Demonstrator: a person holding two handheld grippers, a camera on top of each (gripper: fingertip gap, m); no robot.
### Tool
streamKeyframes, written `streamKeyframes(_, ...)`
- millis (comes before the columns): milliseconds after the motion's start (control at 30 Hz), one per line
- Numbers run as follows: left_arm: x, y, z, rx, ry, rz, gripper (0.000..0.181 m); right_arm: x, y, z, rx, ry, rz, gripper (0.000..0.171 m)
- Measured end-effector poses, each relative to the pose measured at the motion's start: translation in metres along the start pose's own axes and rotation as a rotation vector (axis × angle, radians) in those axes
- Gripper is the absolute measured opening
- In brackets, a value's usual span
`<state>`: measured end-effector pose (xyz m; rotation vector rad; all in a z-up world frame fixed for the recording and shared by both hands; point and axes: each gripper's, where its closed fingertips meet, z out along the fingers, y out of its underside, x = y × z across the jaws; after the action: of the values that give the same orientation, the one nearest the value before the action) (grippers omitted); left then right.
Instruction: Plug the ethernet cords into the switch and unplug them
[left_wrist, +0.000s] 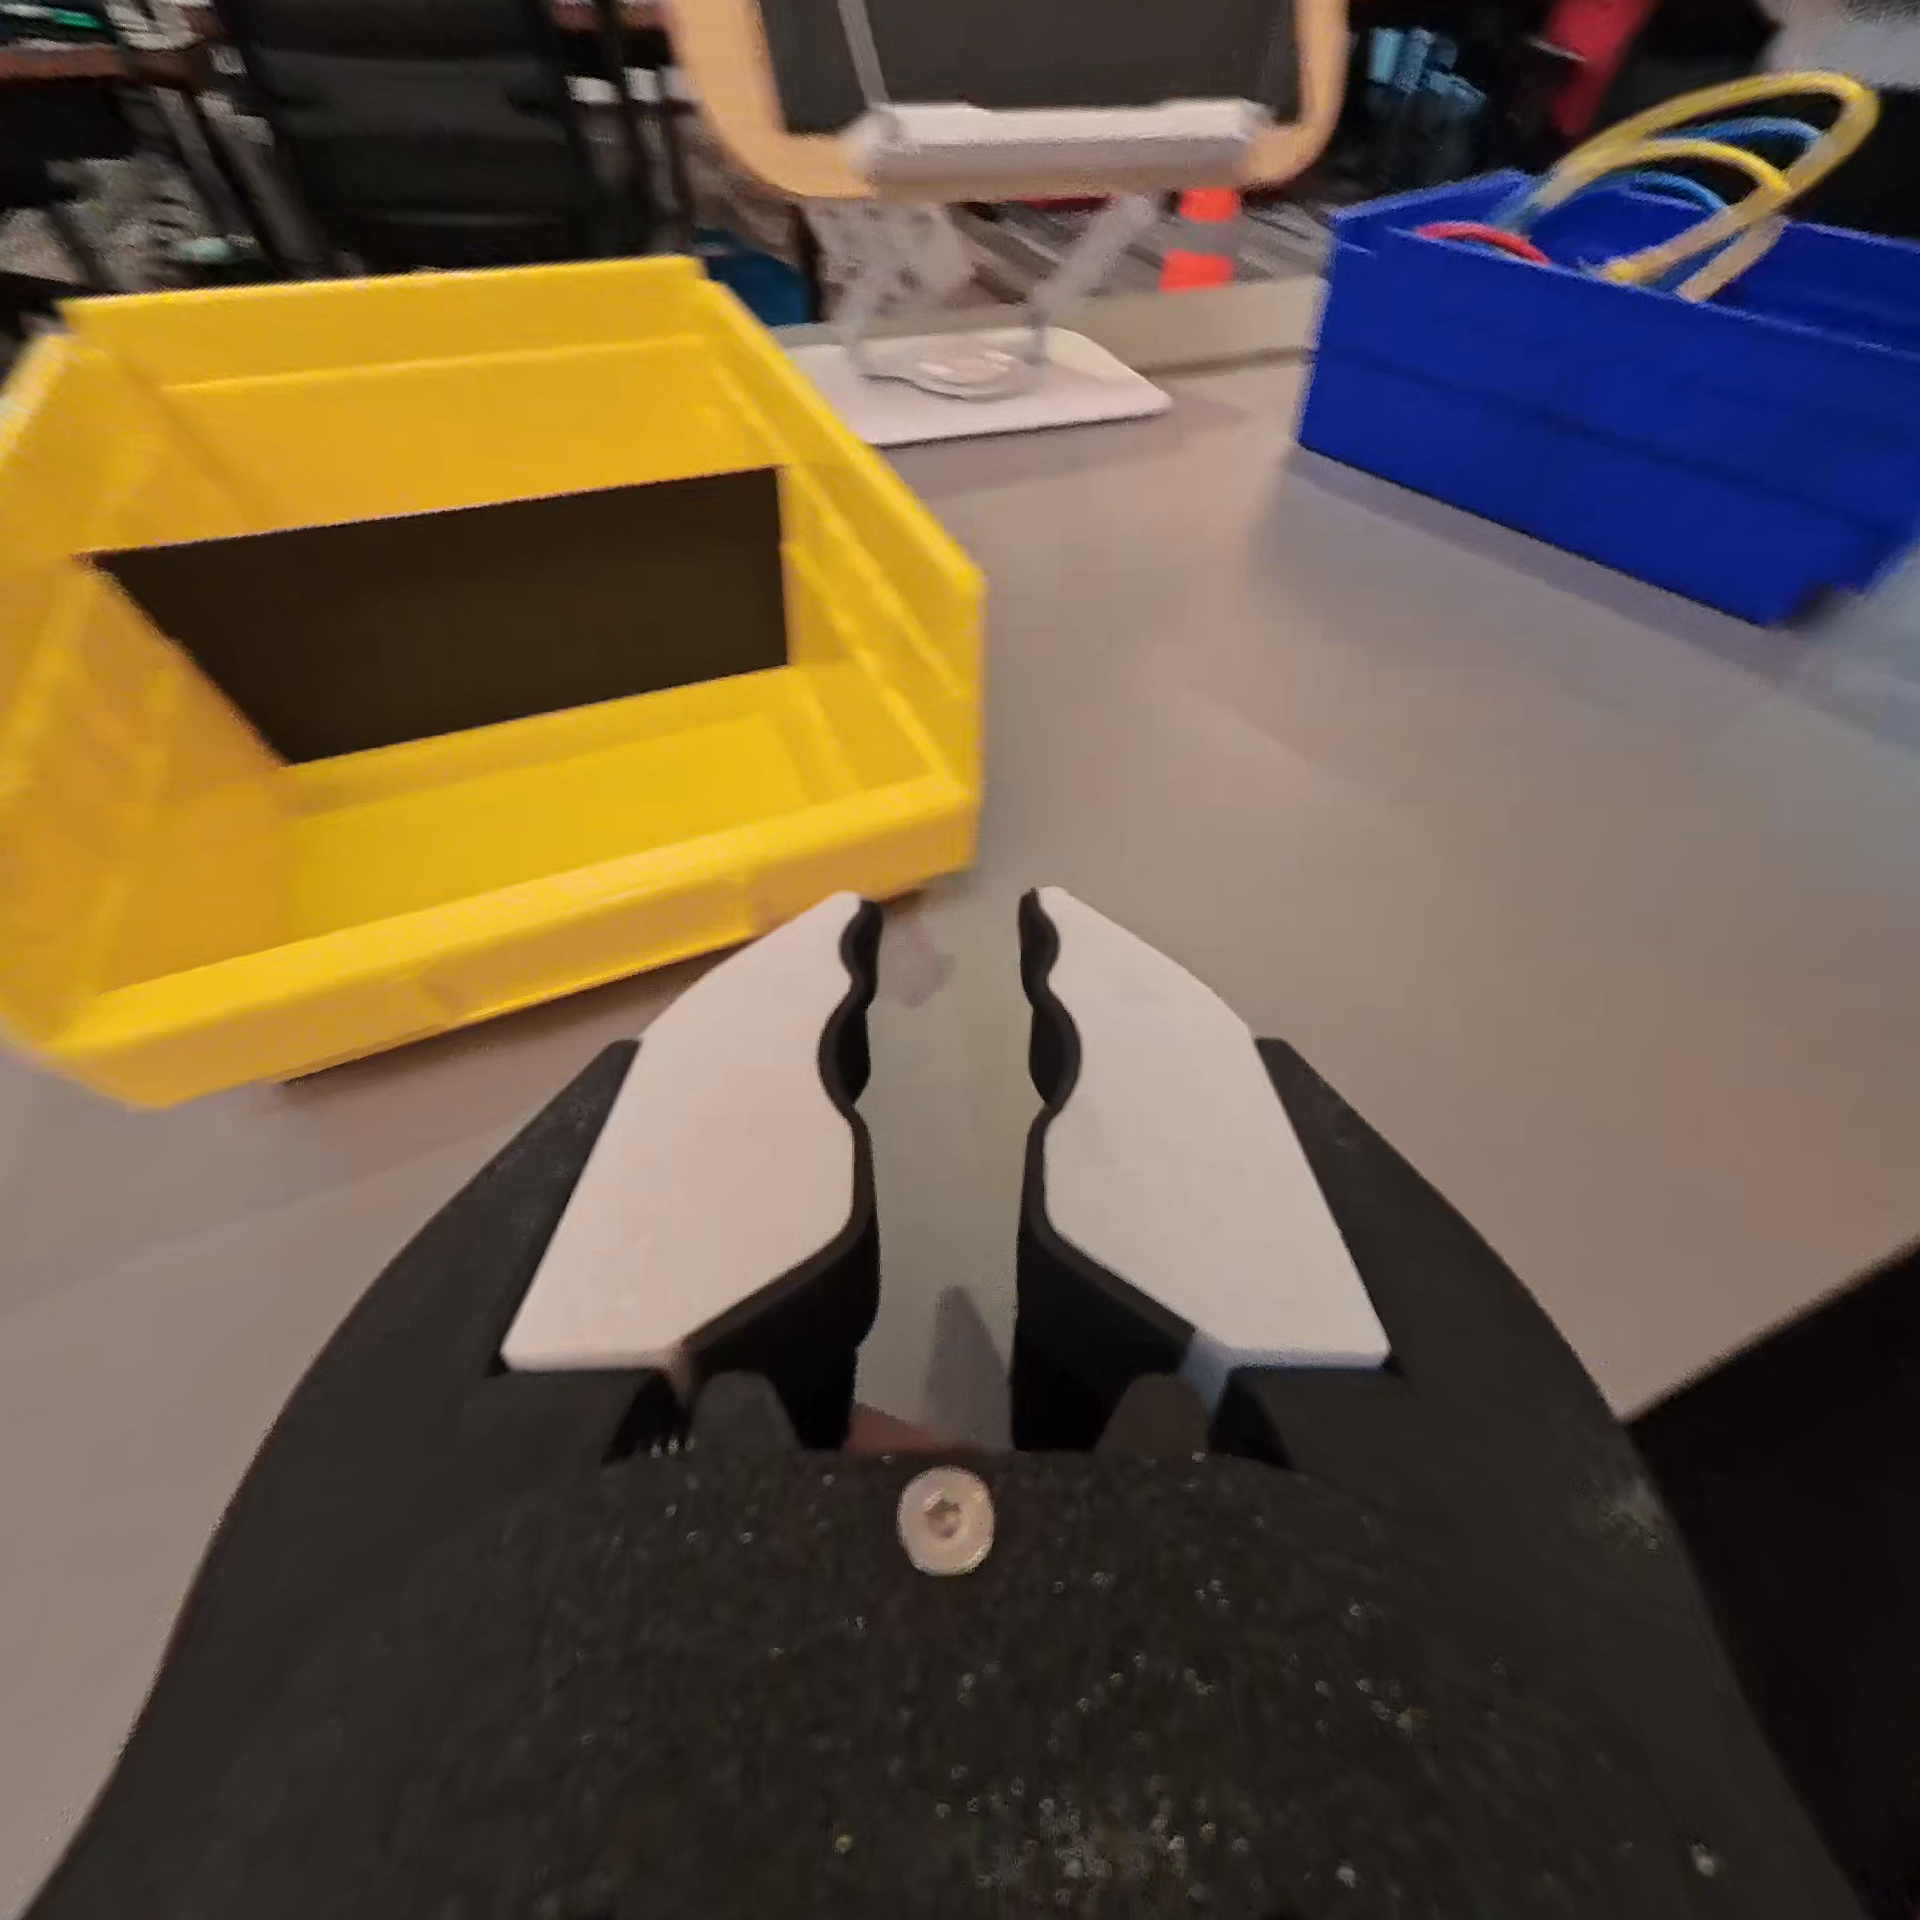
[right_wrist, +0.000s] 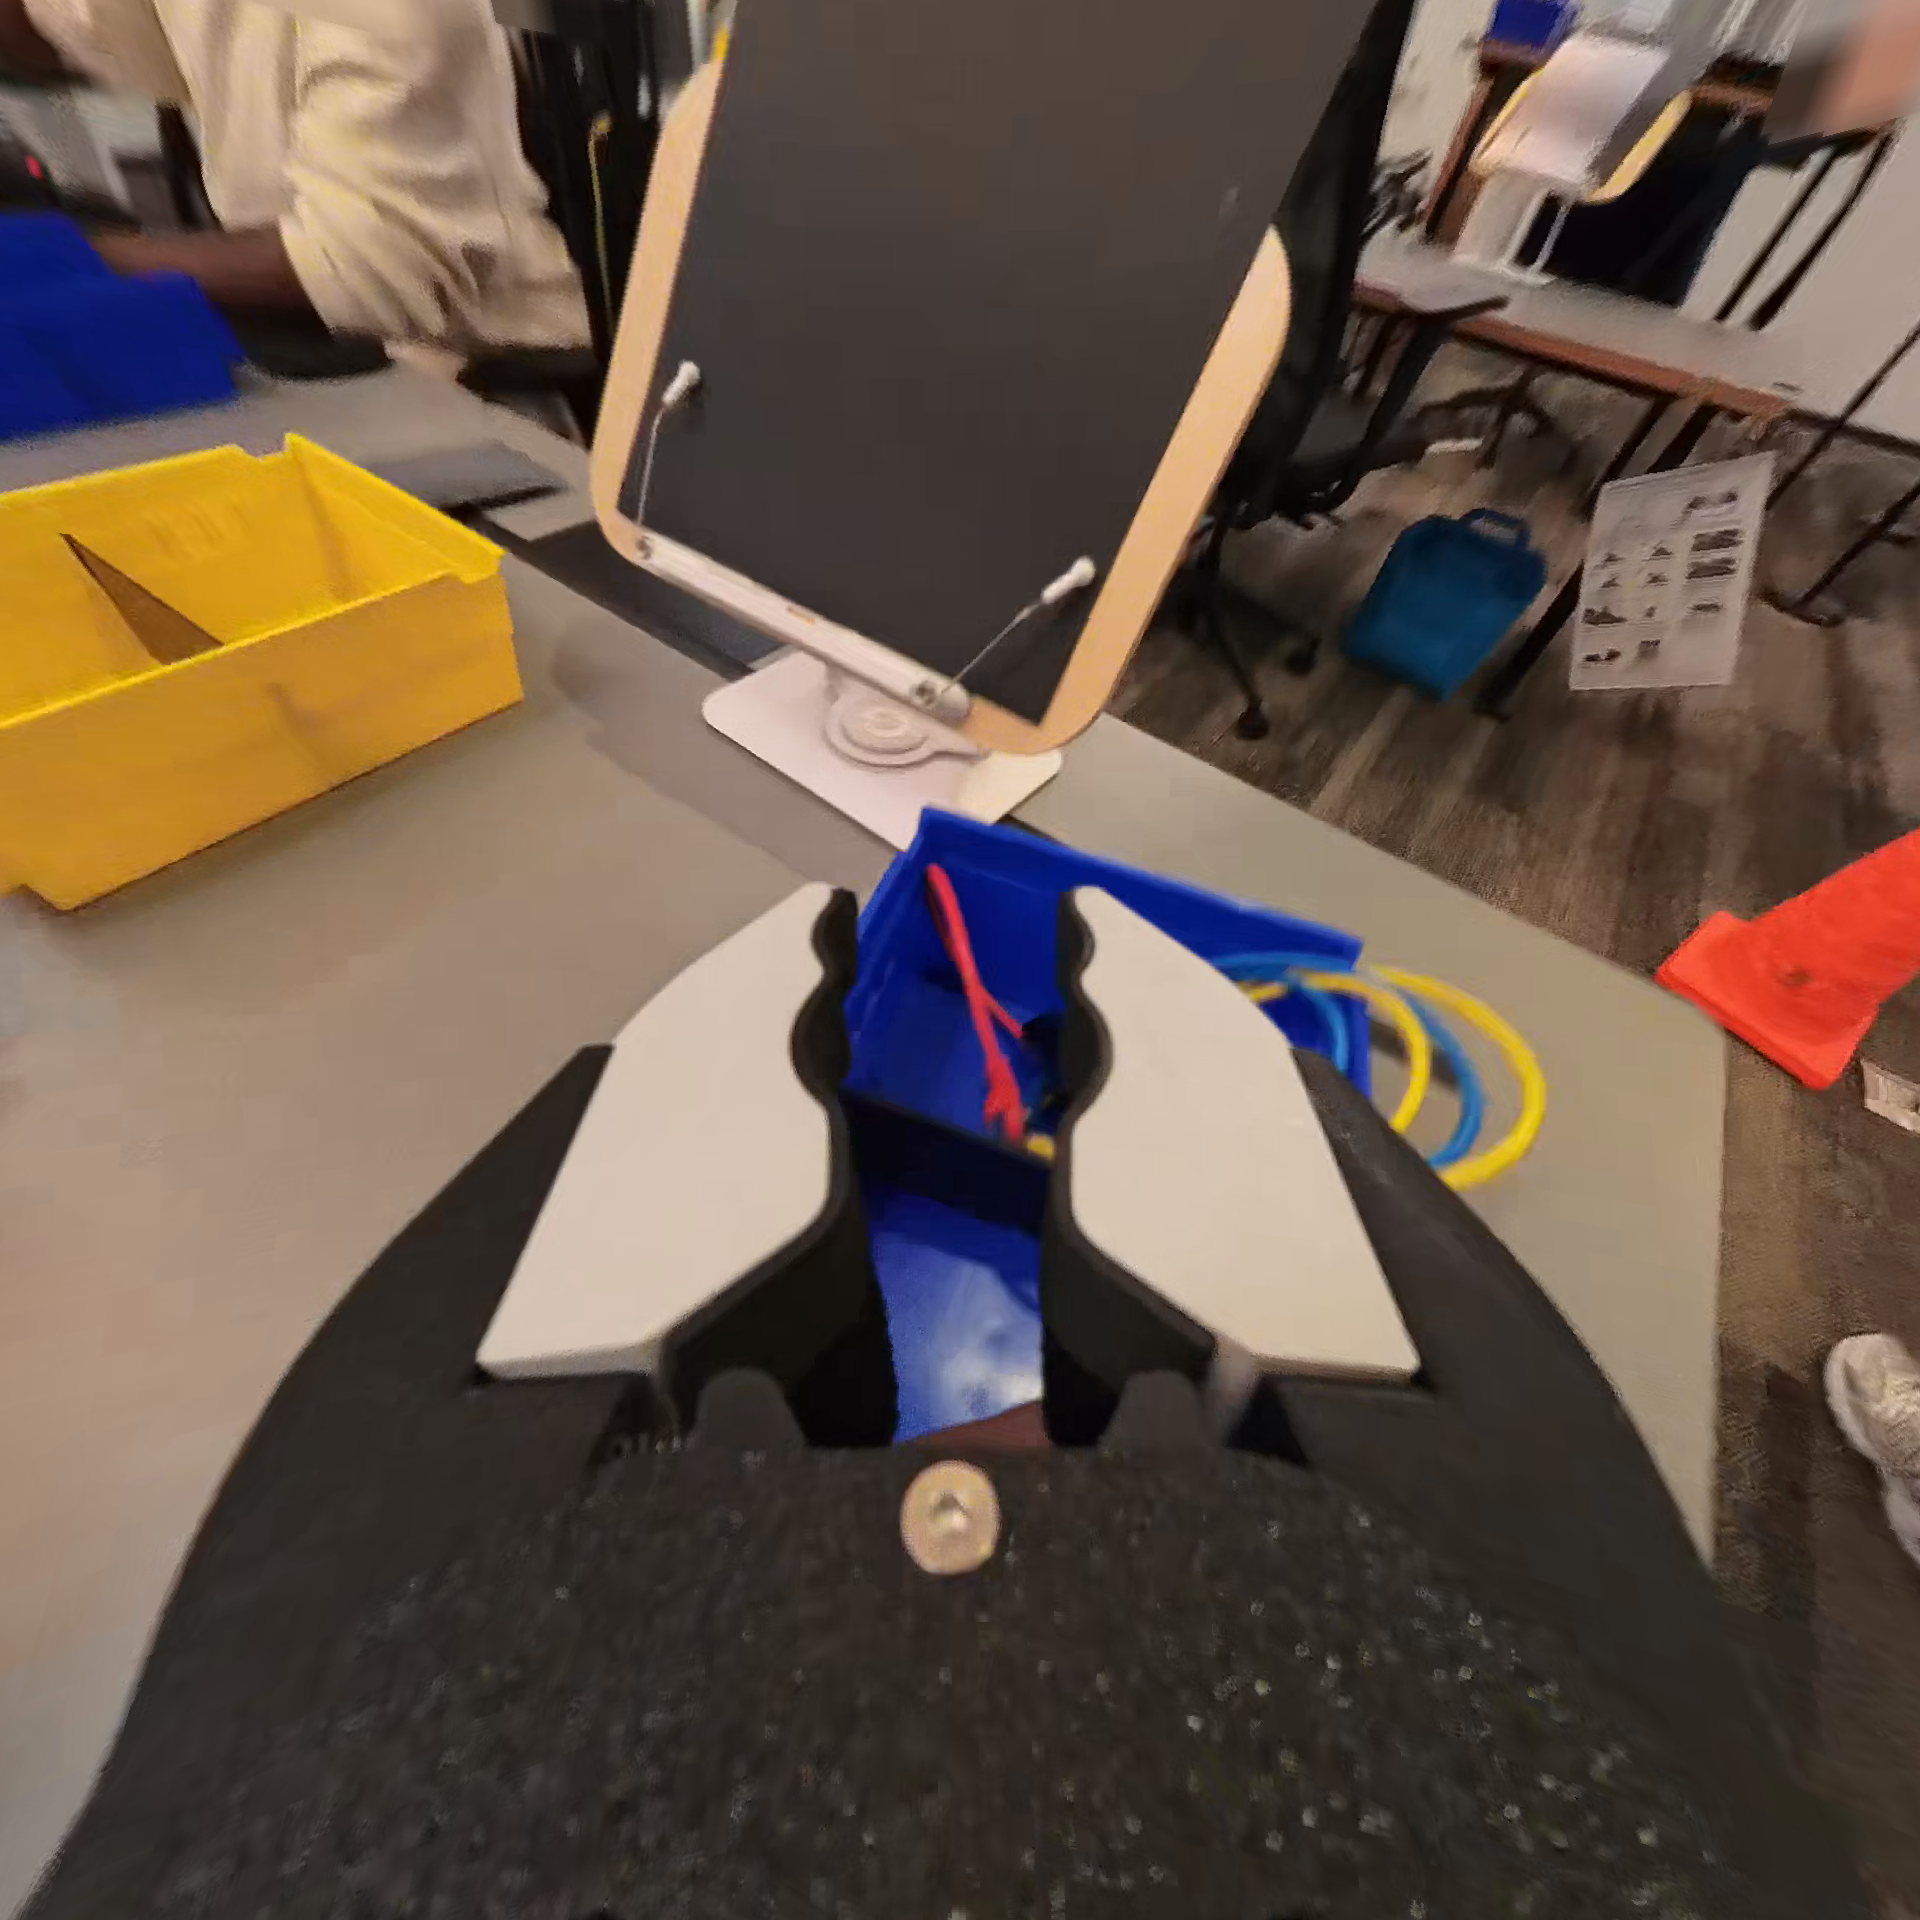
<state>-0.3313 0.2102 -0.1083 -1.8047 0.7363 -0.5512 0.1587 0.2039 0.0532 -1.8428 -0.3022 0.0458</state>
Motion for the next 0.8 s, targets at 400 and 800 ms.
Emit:
streamKeyframes(400,-0.074,0.007,-0.010,-0.025,-0.206,-0.082,0.033,-0.025,0.202,-0.059,-0.112,0.130,0.240,0.037)
streamKeyframes(800,-0.072,0.015,-0.009,-0.059,-0.164,-0.138,0.032,-0.029,0.195,-0.057,-0.113,0.134,0.240,0.034)
